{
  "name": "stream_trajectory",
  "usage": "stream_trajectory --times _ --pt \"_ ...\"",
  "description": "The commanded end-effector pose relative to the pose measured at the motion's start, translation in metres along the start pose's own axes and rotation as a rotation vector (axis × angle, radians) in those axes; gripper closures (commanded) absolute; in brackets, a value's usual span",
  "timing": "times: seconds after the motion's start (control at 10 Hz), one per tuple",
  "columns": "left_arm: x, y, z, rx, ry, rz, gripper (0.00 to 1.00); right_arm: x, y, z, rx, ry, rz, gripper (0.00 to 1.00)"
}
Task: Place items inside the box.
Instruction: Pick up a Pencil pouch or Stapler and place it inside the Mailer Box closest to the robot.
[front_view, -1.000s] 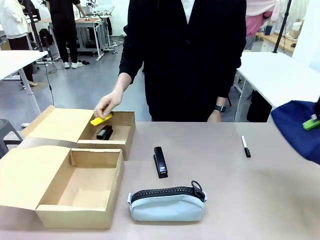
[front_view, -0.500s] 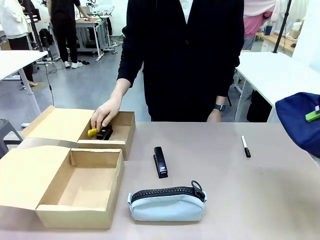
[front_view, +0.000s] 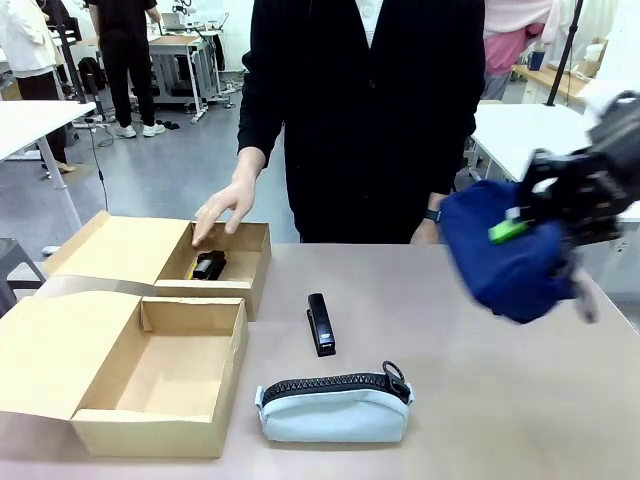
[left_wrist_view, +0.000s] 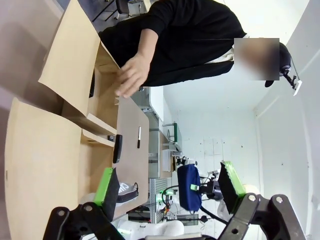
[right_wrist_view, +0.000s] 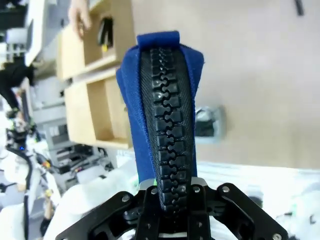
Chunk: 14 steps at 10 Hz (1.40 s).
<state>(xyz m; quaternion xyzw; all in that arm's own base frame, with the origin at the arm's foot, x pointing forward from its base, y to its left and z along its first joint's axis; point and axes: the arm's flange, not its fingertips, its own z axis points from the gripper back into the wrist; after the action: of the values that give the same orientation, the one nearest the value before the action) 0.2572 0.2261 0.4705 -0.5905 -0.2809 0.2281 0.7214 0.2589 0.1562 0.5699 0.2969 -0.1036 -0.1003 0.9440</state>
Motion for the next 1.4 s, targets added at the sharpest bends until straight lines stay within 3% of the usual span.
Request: stream_trajectory --times 0.0,0.2,0.4,0.5,0.6,1.0,1.3 --pt "-0.002 0.0 0.0 -0.021 -0.006 -0.018 0.0 -0.005 0.057 -0.036 -0.029 0.048 -0.084 0.93" --pt "-0.002 0.0 0.0 -0.021 -0.006 -0.018 0.0 -0.036 0.118 -0.095 -0.029 -0.052 -0.153 0.93" --pt "-0.002 0.0 0.0 -0.021 -0.006 -0.018 0.0 -0.071 0.151 -0.148 -0.027 -0.118 -0.071 0.93" --pt "-0.002 0.0 0.0 -0.021 -0.006 -0.018 0.0 -0.078 0.152 -0.155 -0.002 -0.104 -0.036 0.93" --pt "-0.002 0.0 0.0 -0.021 -0.006 -0.018 0.0 -0.074 0.139 -0.126 -0.026 -0.05 -0.087 0.93" --pt "-0.002 0.0 0.0 -0.021 -0.006 -0.018 0.0 -0.072 0.141 -0.137 -0.021 -0.059 -0.055 0.93" --pt "-0.002 0.0 0.0 -0.021 -0.006 -0.018 0.0 -0.087 0.21 -0.187 -0.101 -0.086 0.119 0.93"
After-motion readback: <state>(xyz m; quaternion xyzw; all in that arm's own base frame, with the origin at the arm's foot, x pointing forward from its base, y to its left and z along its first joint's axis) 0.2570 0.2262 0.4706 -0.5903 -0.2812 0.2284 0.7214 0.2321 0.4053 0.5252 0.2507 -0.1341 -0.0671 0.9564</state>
